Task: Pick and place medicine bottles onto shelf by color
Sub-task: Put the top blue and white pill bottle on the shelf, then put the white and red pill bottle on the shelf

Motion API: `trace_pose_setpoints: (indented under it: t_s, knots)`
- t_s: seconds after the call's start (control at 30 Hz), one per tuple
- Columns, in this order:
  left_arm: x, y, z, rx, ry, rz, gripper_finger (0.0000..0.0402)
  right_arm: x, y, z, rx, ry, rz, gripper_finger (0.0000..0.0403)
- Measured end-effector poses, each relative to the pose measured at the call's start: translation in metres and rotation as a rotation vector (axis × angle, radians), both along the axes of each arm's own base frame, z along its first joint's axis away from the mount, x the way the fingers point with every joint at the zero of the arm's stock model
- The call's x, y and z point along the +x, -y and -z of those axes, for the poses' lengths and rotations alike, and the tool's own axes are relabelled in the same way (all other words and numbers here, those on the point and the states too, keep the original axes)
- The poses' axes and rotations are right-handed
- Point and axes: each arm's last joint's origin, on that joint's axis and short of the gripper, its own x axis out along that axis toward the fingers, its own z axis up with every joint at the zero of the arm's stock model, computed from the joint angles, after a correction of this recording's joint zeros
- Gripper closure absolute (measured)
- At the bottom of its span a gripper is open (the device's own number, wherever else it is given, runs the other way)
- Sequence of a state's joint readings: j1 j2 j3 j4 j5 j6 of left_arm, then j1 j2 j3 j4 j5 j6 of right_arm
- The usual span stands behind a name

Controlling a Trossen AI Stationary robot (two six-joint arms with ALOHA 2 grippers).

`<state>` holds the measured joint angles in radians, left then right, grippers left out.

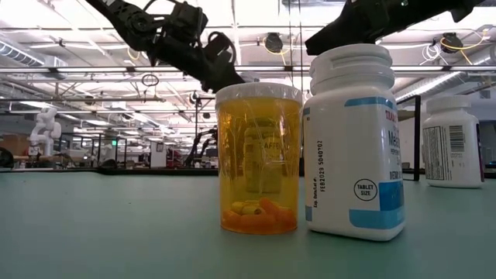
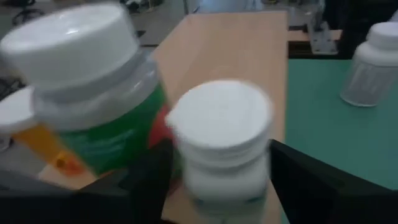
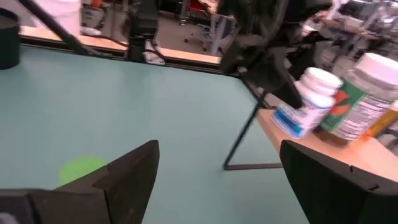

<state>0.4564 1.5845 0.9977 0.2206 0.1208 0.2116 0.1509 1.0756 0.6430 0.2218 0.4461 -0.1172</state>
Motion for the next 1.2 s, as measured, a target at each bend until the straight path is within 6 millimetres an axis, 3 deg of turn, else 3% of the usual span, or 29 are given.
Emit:
trace_pose_setpoints:
  t_s: [0.17,0.73,1.2]
  knots:
    - [-0.001,0.001,-0.002,-0.003,0.005,-0.003,0.0121,0.000,0.000,-0.001,-0.001,0.008,-0.006,0.0076]
    - [-0.010,0.011,-0.017,-0.015,0.000,-0.048,0.0121,0.001,0.000,-0.004,-0.052,0.024,-0.019,0.0076]
    - [-0.027,0.041,-0.048,-0.021,0.026,-0.026,0.0121,-0.002,0.000,0.001,0.000,-0.022,-0.002,0.0076]
